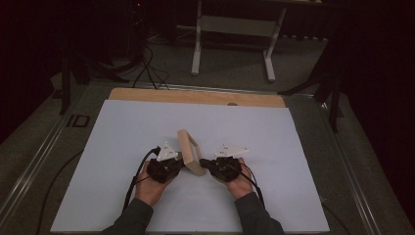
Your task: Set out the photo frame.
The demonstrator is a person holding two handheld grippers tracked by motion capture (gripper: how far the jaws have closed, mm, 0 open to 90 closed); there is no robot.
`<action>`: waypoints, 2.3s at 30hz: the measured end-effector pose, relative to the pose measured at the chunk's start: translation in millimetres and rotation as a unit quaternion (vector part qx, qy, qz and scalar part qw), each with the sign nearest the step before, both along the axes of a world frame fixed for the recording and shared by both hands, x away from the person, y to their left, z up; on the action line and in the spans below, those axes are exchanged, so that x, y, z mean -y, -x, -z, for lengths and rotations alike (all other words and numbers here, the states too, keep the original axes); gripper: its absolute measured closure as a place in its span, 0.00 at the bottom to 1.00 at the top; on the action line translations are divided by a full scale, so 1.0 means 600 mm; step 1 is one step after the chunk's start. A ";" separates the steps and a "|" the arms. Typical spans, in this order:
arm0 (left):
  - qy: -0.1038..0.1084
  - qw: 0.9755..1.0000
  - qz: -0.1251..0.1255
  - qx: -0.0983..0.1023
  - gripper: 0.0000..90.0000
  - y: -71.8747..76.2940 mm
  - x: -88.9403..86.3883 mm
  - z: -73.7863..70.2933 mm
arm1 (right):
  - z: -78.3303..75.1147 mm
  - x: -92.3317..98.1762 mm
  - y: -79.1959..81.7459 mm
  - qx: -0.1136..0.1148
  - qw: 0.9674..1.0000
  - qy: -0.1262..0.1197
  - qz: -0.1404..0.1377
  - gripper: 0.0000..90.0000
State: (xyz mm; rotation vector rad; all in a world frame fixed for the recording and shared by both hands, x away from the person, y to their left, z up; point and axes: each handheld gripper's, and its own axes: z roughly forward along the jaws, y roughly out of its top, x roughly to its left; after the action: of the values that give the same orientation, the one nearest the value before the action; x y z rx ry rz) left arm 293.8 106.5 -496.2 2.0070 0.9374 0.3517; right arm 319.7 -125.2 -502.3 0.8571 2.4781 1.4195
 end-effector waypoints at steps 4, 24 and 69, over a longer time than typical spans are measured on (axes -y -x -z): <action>0.001 1.000 -0.005 -0.003 1.00 -0.002 -0.005 0.000 | -0.001 -0.006 0.004 0.000 1.000 0.002 -0.006 1.00; 0.017 0.999 -0.027 -0.014 1.00 -0.008 -0.027 0.006 | 0.000 -0.037 0.022 0.007 1.000 0.007 -0.026 1.00; 0.065 0.994 -0.088 0.014 0.44 0.017 -0.100 -0.052 | -0.028 0.017 0.014 0.044 0.999 0.000 0.027 0.73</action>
State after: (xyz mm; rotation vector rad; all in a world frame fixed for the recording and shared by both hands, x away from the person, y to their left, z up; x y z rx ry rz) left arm 283.5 166.7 -464.8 1.8010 1.0945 0.4045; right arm 311.2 -135.6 -485.3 0.8367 2.3717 1.4080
